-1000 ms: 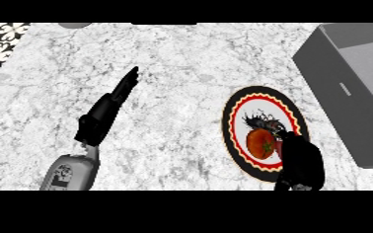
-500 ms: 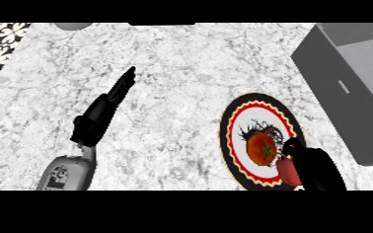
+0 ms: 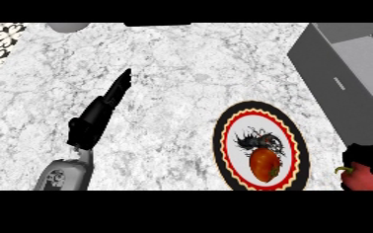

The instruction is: Pick the bell pepper from the plate and place it in the cardboard box

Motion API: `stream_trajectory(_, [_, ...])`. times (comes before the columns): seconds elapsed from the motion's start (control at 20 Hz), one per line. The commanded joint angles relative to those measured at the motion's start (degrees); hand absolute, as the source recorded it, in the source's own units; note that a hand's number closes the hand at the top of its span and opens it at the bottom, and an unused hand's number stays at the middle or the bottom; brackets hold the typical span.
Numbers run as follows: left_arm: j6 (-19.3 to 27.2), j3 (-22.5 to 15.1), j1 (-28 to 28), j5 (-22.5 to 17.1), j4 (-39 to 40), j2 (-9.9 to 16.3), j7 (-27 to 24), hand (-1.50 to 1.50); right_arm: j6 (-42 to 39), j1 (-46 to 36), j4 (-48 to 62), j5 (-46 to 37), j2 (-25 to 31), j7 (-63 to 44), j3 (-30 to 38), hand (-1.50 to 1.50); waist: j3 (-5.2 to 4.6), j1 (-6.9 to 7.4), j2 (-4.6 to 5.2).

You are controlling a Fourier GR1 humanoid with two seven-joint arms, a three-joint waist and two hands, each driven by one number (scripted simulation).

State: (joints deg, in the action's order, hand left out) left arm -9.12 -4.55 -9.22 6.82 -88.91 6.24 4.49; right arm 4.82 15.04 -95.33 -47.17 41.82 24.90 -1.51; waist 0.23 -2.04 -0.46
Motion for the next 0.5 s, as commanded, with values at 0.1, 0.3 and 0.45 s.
stream_trajectory(0.1, [0.37,0.65,1.35,0.12,-1.27,0.48,0.38,0.0,1.52,5.75,2.95,19.11,8.03,22.59,16.58,1.5,-0.17,-0.36,-0.08])
stream_trajectory(0.3, [0.16,-0.65,-0.12,0.91,-1.21,-0.31,0.65,0.0,-4.62,10.37,3.91,27.26,10.81,32.28,25.51,1.5,-0.25,0.01,0.11])
stream_trajectory(0.45, [-0.33,-0.46,1.77,-0.33,-4.19,-0.19,2.98,0.0,-14.58,12.12,4.26,37.46,15.25,35.27,34.43,1.5,-0.3,-0.26,-0.16])
